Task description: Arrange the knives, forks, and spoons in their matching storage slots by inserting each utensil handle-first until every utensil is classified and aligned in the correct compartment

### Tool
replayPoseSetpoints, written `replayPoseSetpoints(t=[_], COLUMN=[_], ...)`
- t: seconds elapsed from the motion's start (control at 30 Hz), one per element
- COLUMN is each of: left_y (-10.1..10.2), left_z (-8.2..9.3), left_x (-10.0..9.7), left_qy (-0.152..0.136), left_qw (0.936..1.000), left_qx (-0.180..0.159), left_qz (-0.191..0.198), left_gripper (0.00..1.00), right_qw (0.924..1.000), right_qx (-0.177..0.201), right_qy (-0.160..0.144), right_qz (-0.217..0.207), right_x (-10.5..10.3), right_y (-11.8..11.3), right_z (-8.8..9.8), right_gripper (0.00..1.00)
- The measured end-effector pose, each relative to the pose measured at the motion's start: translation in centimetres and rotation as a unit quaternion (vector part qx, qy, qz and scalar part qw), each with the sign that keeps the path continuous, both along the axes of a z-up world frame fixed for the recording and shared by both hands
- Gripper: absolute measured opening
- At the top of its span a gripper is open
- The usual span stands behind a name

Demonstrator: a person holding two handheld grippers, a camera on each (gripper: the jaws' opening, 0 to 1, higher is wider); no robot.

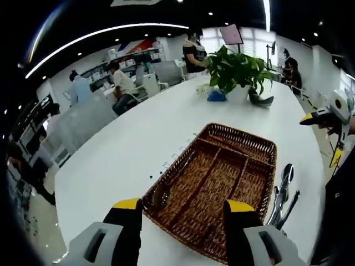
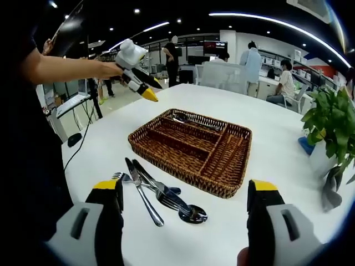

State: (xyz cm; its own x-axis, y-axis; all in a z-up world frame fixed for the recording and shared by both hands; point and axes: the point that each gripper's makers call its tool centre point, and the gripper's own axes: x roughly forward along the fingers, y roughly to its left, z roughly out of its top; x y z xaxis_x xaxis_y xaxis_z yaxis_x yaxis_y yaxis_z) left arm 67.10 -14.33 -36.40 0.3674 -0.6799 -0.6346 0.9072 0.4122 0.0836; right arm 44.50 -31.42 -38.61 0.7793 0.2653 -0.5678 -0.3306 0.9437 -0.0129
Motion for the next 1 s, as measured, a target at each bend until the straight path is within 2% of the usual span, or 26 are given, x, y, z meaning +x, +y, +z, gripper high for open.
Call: replayPoseSetpoints(t=[0.1,0.23,0.33,0.37,0.47,0.6,0.67,0.83,0.9,1.0], left_y=[0.8,2.4,3.4,3.6,4.0,4.6,5.0,5.4,5.5,5.3], left_z=[0.6,0.8,0.7,0.9,0.9,0.9,0.7,0.3,0.2,0.3], left_x=[-2.9,-6.2,-8.5,-9.4,-11.3,-14.3,-15.8,-18.1,-18.9,-20.0], left_qy=[0.008,-0.017,-0.021,-0.021,-0.012,-0.02,-0.034,-0.038,-0.042,-0.069], left_qw=[0.9986,0.996,0.9935,0.9916,0.9889,0.9862,0.9851,0.9841,0.9835,0.9832], left_qx=[-0.045,-0.065,-0.075,-0.089,-0.102,-0.113,-0.108,-0.101,-0.099,-0.098], left_qz=[0.028,0.059,0.083,0.092,0.107,0.119,0.129,0.141,0.145,0.138], left_gripper=[0.74,0.94,0.98,1.0,1.0,1.0,1.0,1.0,1.0,1.0], right_qw=[0.9999,0.9997,0.9996,0.9996,0.9994,0.9971,0.9956,0.994,0.9919,0.9908], right_qx=[-0.008,-0.004,-0.006,-0.006,-0.012,-0.047,-0.06,-0.067,-0.079,-0.083], right_qy=[-0.002,-0.006,-0.005,-0.006,-0.002,0.004,0.006,0.005,0.005,0.022], right_qz=[0.009,0.022,0.026,0.027,0.033,0.06,0.072,0.086,0.099,0.105], right_x=[-0.3,-0.3,-0.5,-0.5,-0.7,-1.2,-1.3,-1.3,-1.2,-1.1], right_y=[-0.5,-0.7,-1.1,-1.1,-1.4,-1.8,-1.9,-2.1,-2.0,-2.2], right_z=[-0.1,0.0,-0.1,-0.1,-0.5,-1.1,-1.3,-1.6,-2.3,-3.8], right_gripper=[0.97,0.99,0.99,0.99,0.99,0.99,0.99,0.97,0.94,0.91])
